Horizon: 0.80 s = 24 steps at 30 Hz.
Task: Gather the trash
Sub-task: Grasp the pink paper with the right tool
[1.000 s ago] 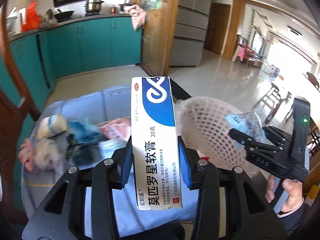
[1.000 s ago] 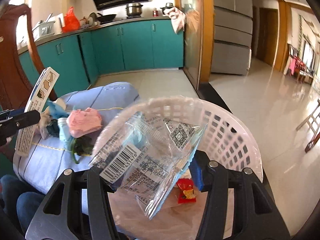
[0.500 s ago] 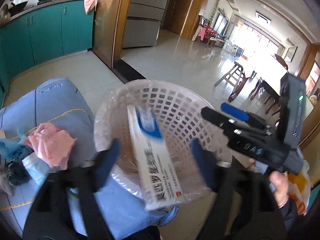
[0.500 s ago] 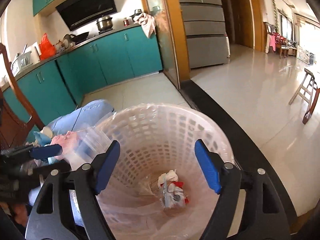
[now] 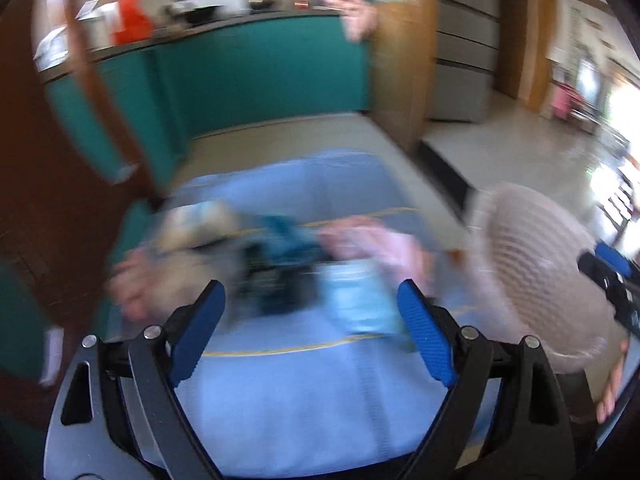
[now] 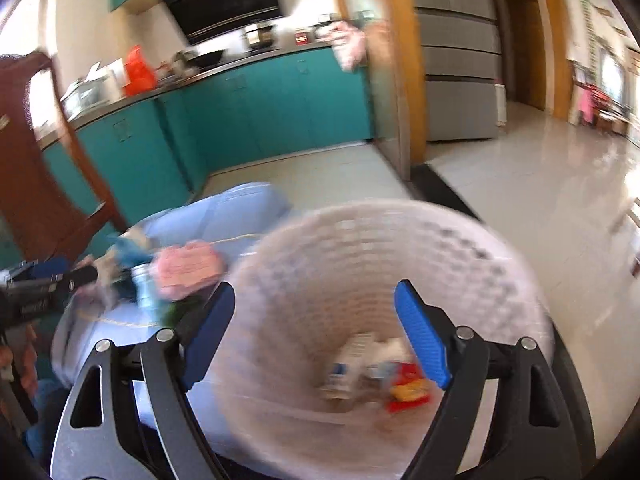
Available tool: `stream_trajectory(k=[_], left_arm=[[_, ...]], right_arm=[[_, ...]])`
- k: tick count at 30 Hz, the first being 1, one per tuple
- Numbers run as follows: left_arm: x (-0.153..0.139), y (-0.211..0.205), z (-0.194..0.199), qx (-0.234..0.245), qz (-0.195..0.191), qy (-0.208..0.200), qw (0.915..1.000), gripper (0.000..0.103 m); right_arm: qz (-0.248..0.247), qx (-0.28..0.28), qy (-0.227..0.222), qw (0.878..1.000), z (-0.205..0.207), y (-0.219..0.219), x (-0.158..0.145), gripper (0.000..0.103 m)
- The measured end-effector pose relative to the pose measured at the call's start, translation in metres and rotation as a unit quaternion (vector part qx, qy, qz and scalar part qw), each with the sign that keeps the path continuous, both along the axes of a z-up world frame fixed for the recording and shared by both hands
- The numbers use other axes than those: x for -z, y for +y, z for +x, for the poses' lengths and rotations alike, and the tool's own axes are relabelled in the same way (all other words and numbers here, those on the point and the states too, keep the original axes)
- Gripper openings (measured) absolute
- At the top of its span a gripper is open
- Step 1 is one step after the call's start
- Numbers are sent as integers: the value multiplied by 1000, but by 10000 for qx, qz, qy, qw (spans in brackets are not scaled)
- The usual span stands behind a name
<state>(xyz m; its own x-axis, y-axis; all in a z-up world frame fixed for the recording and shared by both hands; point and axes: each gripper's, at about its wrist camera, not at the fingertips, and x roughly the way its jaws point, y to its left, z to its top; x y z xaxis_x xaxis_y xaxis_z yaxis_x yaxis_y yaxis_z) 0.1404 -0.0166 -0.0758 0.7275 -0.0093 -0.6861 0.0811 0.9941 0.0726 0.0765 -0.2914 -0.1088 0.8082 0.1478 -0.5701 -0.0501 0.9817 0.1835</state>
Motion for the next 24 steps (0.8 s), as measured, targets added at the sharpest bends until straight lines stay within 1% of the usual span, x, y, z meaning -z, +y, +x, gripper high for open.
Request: stream_trajectory(k=[3, 6, 8, 9, 11, 12, 13, 14, 15, 16, 17, 18, 19, 21, 24], left_arm=[[-7, 37, -5, -413, 27, -113, 9991, 86], [-12, 52, -13, -595, -47, -151, 9981, 86], [-11, 63, -17, -623, -120, -138, 9979, 86], [-9, 60, -18, -619, -125, -124, 9979, 86], [-8, 67, -23, -597, -157, -78, 9981, 86], [-7, 69, -25, -588, -174, -59, 9981, 86], [-6, 70, -26, -585, -190, -44, 9981, 86], [-5, 74, -27, -573, -216, -32, 9981, 86], [-5, 74, -29, -556, -235, -27, 9982, 86], [-4, 74, -31, -540, -249, -22, 9982, 86], [-3, 75, -32, -530, -257, -22, 9983, 86], [-3, 76, -34, -521, -266, -26, 9983, 86], [-3, 77, -35, -506, -282, -26, 9983, 86], [-2, 79, -36, -497, -328, 2, 9982, 86], [3, 81, -34, -477, -491, 118, 9976, 86]], right_arm=[[-120, -594, -64, 9981, 10, 50, -1, 81], [-441, -1058, -89, 9934, 27, 100, 1, 80], [-469, -1143, -1, 9923, 42, 116, 2, 80], [-448, -1174, 69, 9921, 50, 121, 3, 79], [-539, -1181, 244, 9912, 68, 135, 7, 76], [-627, -1171, 356, 9905, 77, 141, 10, 72], [-722, -1157, 564, 9891, 89, 148, 17, 63], [-735, -1160, 751, 9877, 98, 151, 23, 57], [-723, -1168, 884, 9866, 102, 153, 28, 46], [-691, -1165, 1081, 9849, 109, 154, 36, 37], [-674, -1172, 1136, 9843, 111, 154, 39, 32], [-637, -1224, 1140, 9838, 111, 155, 40, 21], [-615, -1267, 1103, 9839, 108, 156, 40, 16], [-554, -1323, 924, 9853, 98, 154, 32, 12], [-448, -1349, 653, 9877, 83, 149, 15, 11]])
